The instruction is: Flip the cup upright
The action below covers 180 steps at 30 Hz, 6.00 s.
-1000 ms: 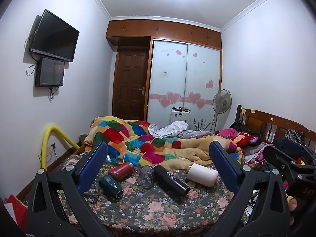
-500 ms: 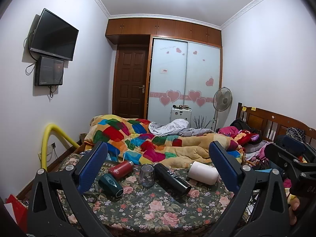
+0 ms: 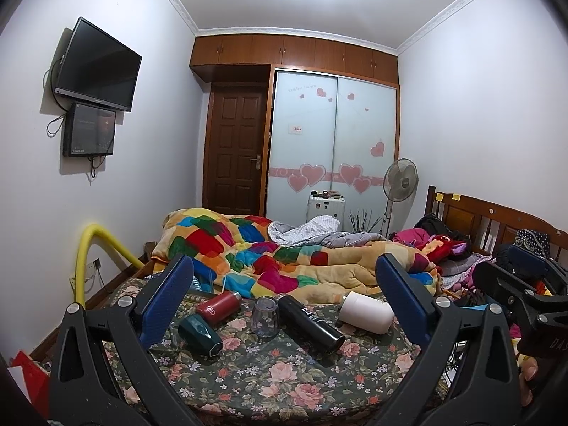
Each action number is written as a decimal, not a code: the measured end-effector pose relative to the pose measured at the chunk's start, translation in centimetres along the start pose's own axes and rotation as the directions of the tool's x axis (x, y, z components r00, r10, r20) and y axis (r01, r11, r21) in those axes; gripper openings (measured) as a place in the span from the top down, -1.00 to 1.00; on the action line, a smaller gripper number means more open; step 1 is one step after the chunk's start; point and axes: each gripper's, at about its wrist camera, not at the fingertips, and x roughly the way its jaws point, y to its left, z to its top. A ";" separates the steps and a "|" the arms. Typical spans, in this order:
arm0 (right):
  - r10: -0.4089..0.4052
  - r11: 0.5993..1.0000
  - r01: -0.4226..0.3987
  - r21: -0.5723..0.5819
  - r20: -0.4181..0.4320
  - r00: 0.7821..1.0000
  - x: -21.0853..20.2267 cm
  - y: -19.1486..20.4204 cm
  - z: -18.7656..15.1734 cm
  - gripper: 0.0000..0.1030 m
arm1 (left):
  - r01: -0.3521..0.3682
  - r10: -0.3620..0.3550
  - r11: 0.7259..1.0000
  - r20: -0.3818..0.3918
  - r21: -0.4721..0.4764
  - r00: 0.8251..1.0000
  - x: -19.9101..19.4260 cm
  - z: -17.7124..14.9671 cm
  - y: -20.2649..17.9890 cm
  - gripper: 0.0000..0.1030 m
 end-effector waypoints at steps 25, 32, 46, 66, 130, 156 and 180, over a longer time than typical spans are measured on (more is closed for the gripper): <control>0.002 1.000 -0.002 -0.007 0.002 1.000 0.0 0.4 0.2 -1.00 | 0.002 -0.002 1.000 0.011 -0.007 1.000 -0.7 -0.1 0.5 -1.00; 0.003 1.000 -0.003 -0.008 0.000 1.000 0.0 0.5 0.1 -1.00 | 0.002 -0.002 1.000 0.012 -0.007 1.000 -0.7 -0.2 0.5 -1.00; 0.002 1.000 -0.002 -0.020 -0.031 1.000 1.1 0.5 0.1 -1.00 | -0.004 0.004 1.000 -0.006 -0.013 1.000 0.7 -0.5 0.8 -1.00; 0.049 0.995 -0.083 -0.053 -0.466 0.884 19.0 -1.6 -6.5 -1.00 | -0.201 0.130 0.961 -0.329 -0.191 0.935 14.2 -8.7 9.2 -1.00; 0.172 0.894 -0.425 -0.143 -0.768 0.618 25.6 0.8 -7.7 -0.21 | -0.277 0.257 0.961 -0.390 0.004 0.884 13.5 -11.0 6.0 -1.00; 0.170 0.864 -0.497 -0.077 -0.886 0.432 29.0 4.1 -18.8 -0.20 | -0.263 0.205 0.964 -0.520 -0.039 0.829 15.8 -14.4 7.4 -1.00; 0.213 0.868 -0.491 -0.070 -0.841 0.496 24.8 0.9 -15.3 -0.25 | -0.183 -0.078 0.939 -0.699 -0.291 0.711 21.7 -17.4 7.2 -0.84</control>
